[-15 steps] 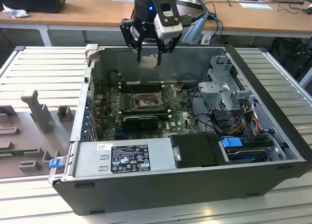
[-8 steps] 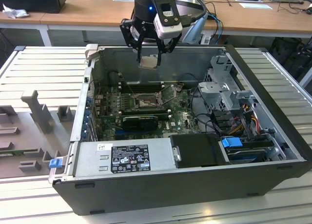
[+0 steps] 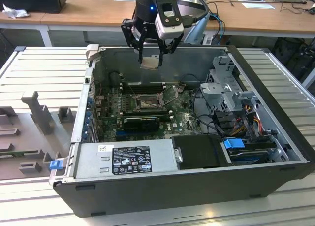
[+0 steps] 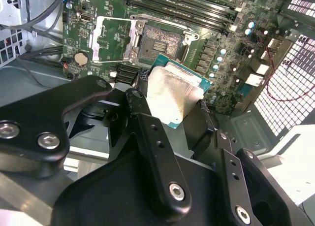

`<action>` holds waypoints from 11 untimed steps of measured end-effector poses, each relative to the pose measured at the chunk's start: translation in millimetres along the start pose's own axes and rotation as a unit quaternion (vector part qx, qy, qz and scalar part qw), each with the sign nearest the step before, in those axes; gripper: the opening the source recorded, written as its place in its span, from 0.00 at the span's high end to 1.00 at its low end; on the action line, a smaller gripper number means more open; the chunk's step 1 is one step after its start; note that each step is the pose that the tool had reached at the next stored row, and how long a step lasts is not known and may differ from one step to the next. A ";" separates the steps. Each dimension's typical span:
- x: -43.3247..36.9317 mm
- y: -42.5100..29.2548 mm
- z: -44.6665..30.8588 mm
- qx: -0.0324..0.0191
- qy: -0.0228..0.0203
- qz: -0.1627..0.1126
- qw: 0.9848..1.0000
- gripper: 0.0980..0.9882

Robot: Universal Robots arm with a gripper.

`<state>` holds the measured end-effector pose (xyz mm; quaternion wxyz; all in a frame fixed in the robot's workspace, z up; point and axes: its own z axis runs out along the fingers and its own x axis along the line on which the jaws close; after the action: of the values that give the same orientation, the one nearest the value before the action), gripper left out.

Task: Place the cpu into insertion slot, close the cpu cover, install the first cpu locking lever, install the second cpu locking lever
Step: 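Place the cpu into insertion slot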

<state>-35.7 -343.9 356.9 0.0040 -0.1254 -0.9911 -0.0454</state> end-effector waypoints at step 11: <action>0.1 0.0 0.1 0.000 -0.001 0.009 1.000 0.51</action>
<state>-35.9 -343.9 356.8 0.0036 -0.1342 -0.9899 -0.0455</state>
